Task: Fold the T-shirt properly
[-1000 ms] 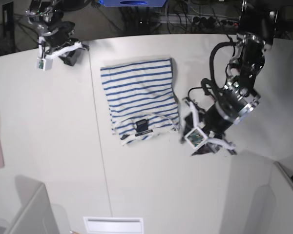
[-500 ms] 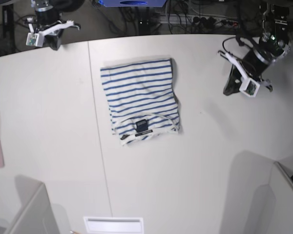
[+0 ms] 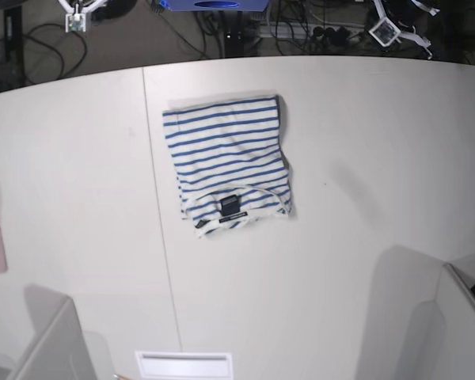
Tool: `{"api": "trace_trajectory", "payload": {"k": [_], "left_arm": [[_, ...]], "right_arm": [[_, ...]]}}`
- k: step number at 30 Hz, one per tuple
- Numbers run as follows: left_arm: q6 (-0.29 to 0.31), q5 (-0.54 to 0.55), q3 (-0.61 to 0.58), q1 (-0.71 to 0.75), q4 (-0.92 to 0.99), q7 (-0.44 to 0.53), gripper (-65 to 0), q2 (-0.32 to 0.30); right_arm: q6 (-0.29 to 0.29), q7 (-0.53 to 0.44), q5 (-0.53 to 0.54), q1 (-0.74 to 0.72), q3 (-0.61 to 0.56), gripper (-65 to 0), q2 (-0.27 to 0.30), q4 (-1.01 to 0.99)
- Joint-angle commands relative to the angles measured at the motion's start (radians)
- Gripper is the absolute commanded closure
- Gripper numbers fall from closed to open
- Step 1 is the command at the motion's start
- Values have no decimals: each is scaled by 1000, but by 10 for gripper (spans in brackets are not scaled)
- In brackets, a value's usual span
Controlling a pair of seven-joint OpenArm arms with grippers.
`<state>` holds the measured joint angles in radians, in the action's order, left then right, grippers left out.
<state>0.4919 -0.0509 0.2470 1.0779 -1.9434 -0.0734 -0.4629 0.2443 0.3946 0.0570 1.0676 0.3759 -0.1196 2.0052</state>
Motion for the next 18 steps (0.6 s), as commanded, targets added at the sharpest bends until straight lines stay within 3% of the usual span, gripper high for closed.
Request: {"api": "trace_trajectory", "payload": {"k": [1,4,6,10,15,18], "left_arm": [[6,-10,-25,26,5,19,0,-3],[4,-56,-110,26,83,22,0,-4],[0,-68,-166,23,143,24,0,-4],[-2,-91,-300,-55,318,16,0,-4],[-3,-91,-383,-181,606,22,0,5],[-3,-91,-401,-265,767,24,0,54]], "right_arm": [[2,31,4,18,-18,0,4,12],[2,160,2,16,-74,0,7,-8],[2,191,2,15,-114,0,13,-47],[-3,195,1,-16,-226,0,61,-174],[-4,194,1,-120,-354,0,123,-432],[-4,189,1,-206,-429,0,143,-624]]}}
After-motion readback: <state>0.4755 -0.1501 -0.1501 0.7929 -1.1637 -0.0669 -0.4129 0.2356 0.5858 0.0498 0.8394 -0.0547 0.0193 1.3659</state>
